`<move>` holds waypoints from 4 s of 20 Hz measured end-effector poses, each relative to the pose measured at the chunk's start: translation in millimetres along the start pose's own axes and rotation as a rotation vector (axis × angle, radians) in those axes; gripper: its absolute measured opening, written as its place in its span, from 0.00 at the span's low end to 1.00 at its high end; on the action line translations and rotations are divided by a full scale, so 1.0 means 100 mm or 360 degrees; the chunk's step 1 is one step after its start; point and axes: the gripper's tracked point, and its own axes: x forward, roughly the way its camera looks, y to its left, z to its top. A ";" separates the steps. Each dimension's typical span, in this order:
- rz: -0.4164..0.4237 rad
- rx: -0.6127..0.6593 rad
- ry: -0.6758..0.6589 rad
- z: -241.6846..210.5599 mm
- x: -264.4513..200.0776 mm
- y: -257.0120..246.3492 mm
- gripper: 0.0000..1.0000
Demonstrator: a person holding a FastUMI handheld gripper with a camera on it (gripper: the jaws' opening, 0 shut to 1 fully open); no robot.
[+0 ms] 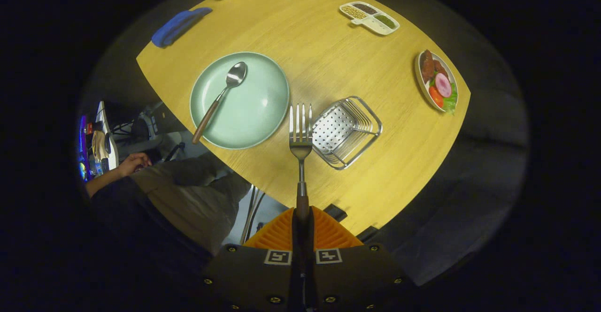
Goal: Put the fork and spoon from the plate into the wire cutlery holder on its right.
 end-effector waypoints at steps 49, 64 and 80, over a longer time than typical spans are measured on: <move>0.0130 0.0281 -0.0080 0.36 -0.14 -0.08 0.32; 0.0395 0.0357 -0.0394 0.43 -0.01 1.25 0.32; 0.0450 0.0389 -0.0436 0.96 0.36 1.96 0.32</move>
